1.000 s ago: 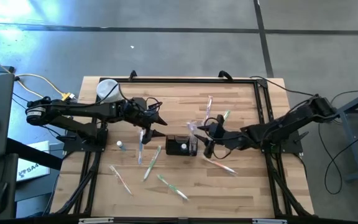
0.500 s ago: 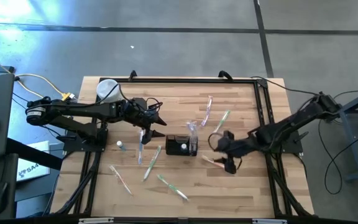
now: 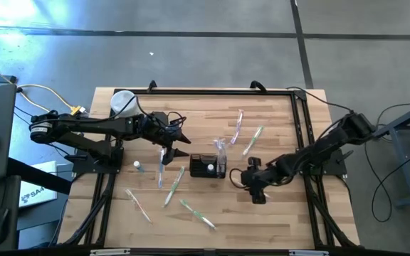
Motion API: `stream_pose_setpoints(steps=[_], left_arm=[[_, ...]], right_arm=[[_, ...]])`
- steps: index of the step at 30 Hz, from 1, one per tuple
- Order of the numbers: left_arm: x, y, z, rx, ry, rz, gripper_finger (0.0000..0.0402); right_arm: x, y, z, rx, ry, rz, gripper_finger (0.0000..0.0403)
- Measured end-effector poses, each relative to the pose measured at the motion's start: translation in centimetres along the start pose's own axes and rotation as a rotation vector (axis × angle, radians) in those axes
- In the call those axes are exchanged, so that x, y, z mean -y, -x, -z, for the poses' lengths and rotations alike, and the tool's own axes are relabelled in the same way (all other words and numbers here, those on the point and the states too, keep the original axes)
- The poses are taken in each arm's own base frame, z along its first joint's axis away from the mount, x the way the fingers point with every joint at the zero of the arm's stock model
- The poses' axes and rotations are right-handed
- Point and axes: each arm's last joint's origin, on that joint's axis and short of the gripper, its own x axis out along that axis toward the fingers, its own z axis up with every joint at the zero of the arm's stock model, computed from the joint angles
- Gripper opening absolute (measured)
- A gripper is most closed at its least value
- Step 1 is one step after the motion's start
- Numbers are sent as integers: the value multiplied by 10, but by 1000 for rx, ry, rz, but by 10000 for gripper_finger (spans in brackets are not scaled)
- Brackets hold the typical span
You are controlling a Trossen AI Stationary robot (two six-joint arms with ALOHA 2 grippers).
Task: Pick & Place toothbrushing station
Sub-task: Put the right orange toothbrush into the black mesh
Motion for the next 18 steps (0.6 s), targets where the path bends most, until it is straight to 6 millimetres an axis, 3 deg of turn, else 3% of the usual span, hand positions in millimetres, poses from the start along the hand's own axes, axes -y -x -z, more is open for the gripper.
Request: stream_pose_setpoints(steps=[18], left_arm=[[0,0,-1,15,-4,1,271]], right_arm=[[21,-10,-4,-63,-80,-27,207]])
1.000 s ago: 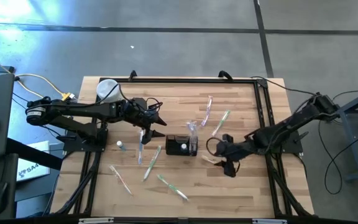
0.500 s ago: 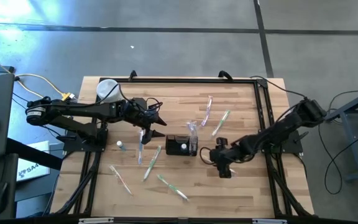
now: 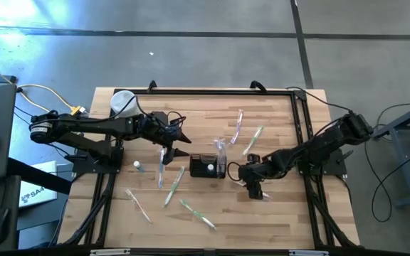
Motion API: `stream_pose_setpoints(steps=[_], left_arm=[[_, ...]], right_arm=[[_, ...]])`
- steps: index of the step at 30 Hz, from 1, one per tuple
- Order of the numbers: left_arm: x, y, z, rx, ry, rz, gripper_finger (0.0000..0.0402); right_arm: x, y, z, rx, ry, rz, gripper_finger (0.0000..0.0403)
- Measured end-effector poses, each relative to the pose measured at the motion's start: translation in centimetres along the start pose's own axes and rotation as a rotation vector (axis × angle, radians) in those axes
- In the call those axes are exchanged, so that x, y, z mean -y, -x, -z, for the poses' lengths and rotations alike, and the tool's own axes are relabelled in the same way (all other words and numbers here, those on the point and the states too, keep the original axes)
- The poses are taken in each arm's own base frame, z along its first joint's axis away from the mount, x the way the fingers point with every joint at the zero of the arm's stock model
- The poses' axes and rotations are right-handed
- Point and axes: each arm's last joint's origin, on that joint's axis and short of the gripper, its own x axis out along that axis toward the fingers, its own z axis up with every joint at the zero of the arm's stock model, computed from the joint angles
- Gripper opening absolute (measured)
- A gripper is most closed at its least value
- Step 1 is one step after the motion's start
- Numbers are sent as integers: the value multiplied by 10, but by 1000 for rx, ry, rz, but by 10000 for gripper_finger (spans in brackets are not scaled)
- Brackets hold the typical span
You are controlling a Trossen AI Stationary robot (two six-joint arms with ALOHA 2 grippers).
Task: Pick & Place toothbrushing station
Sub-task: Put the right orange toothbrush into the black mesh
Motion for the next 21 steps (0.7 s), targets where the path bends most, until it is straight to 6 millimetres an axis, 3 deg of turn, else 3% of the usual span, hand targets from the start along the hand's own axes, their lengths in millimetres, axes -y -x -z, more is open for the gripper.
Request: stream_pose_setpoints(steps=[5,14,21], left_arm=[[0,0,0,0,0,0,271],[0,0,1,-10,-24,-2,271],[0,0,2,-22,-46,-2,271]], right_arm=[[-3,-3,2,-5,-28,17,207],[-11,-32,9,-82,-17,17,207],[-2,-38,5,-94,-39,8,207]])
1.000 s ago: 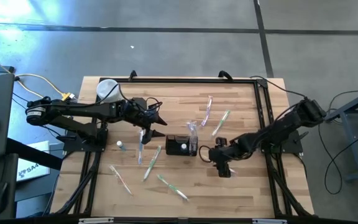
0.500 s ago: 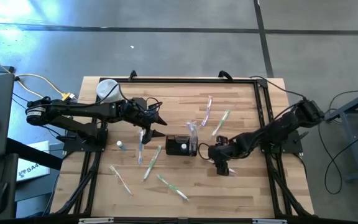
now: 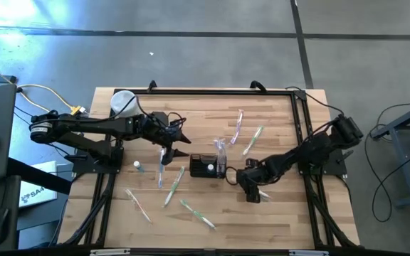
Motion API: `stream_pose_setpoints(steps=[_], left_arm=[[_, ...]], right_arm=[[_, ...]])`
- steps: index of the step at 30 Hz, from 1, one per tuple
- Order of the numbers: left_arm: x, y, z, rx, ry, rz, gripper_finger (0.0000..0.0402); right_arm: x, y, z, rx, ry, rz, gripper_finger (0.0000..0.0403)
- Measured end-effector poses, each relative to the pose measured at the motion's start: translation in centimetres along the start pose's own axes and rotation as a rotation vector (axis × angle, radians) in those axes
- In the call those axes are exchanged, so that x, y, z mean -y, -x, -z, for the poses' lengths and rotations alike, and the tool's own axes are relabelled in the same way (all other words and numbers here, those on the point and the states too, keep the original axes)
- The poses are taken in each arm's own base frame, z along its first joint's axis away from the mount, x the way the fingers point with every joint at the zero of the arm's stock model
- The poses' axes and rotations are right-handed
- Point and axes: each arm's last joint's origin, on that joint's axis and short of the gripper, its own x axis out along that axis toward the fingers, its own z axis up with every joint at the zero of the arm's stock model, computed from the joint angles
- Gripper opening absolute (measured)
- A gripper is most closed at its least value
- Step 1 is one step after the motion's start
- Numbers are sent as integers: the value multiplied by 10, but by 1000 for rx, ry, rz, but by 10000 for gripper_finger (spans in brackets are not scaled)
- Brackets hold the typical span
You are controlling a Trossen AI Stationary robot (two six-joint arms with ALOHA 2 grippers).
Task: Pick & Place toothbrushing station
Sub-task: Put the right orange toothbrush into the black mesh
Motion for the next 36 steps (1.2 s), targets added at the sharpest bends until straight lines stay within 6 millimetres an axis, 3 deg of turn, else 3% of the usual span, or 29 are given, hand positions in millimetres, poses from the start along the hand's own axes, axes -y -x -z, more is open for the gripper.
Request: stream_pose_setpoints(steps=[7,17,28,36], left_arm=[[0,0,2,-15,2,0,271],[0,0,2,-18,-48,0,271],[0,0,4,-39,-12,2,271],[3,-1,3,-27,29,12,271]], right_arm=[[5,0,2,-33,13,16,180],[8,-12,7,-83,-92,126,17],[11,-2,13,-101,-108,185,6],[5,28,31,-129,-62,278,0]])
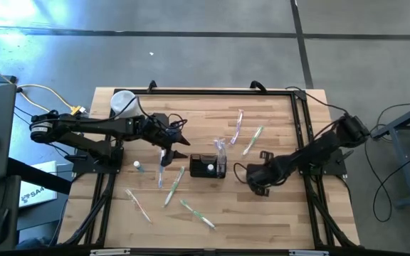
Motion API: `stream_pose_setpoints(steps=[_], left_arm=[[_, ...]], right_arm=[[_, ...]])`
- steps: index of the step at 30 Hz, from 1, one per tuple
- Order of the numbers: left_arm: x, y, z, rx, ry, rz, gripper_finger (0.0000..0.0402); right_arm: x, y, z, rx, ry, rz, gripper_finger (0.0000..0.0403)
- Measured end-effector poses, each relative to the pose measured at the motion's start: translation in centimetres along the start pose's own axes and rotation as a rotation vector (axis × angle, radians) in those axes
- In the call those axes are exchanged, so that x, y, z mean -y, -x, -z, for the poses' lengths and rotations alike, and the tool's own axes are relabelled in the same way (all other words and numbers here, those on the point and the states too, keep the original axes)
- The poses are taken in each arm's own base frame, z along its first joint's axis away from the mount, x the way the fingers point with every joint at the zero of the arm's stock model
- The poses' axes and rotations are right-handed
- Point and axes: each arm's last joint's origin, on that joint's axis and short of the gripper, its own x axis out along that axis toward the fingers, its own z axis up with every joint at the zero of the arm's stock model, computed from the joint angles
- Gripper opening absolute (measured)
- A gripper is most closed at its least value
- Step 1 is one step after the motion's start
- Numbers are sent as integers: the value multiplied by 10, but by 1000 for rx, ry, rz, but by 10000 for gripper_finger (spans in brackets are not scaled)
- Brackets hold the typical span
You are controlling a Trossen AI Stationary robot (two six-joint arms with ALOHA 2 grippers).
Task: Pick & Place toothbrushing station
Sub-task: Put the right orange toothbrush into the black mesh
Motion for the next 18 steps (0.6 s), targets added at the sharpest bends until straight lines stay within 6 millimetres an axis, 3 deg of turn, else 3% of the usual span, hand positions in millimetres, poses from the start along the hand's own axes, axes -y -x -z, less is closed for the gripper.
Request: stream_pose_setpoints(steps=[11,18], left_arm=[[33,-5,-11,112,-173,108,271],[57,-6,-20,235,-282,87,271]], right_arm=[[-14,64,12,308,41,34,1],[-35,108,-1,695,213,-15,2]])
